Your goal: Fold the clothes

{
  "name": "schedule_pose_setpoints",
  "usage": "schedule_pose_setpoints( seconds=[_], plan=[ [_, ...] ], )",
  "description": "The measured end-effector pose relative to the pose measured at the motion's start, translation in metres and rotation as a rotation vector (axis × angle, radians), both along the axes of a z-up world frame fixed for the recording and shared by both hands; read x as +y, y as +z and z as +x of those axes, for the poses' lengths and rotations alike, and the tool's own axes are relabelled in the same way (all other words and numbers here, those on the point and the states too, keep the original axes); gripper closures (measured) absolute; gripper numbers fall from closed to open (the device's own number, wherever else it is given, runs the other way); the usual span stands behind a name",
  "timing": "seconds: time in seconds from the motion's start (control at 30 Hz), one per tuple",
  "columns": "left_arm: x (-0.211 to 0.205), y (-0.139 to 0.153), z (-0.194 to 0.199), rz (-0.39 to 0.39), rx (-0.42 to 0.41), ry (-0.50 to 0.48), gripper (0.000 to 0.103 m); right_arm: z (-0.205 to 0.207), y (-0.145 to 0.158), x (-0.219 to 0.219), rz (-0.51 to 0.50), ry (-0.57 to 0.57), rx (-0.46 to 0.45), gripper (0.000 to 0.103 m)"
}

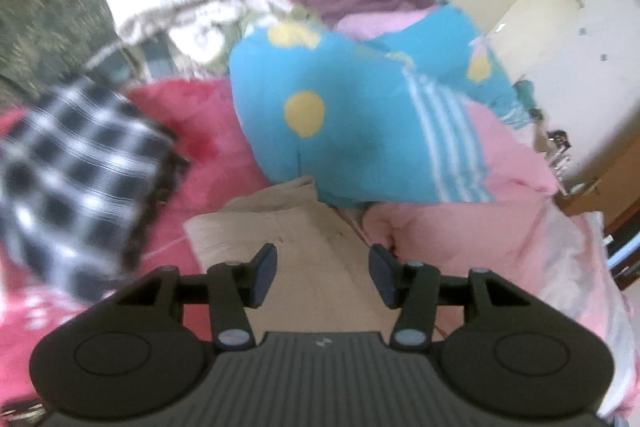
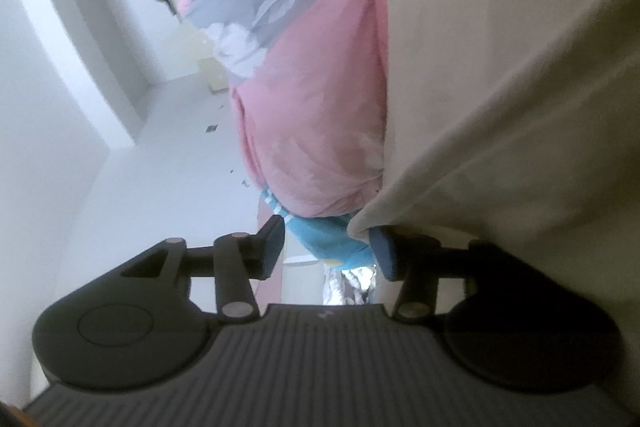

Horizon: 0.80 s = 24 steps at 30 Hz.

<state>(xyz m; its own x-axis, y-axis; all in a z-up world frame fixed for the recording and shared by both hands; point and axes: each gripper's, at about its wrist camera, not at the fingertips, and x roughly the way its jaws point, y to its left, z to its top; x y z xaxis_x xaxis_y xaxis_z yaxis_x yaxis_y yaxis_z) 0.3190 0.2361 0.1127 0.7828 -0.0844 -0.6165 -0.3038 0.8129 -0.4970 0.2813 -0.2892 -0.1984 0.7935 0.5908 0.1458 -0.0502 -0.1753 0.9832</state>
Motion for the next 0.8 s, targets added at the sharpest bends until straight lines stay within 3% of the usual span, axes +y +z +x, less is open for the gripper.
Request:
schedule_pose_setpoints(
  seconds=[0.13,0.27,0.53,0.7,0.8],
  plan=[
    [0.007,0.025,-0.063,0.007,-0.027,-0.003,0.048,0.0,0.001,0.0,-0.013,0.005,-0.025,0.052],
    [0.009,0.023,-0.116,-0.031,-0.055,-0.006,0.048,0.0,0.002,0.0,-0.02,0.009,-0.041,0.05],
    [-0.011,-0.047,-0.174,-0.226,-0.097,0.024,0.048,-0.005,0.002,-0.001,-0.028,0.014,-0.06,0.05],
    [-0.051,-0.094,-0.174,-0.084,-0.098,0.0,0.049,-0.005,0.01,0.0,-0.038,0.053,0.001,0.049],
    [-0.063,-0.115,-0.175,-0.015,-0.09,-0.02,0.051,-0.013,0.035,0.003,-0.199,0.125,0.07,0.049]
  ],
)
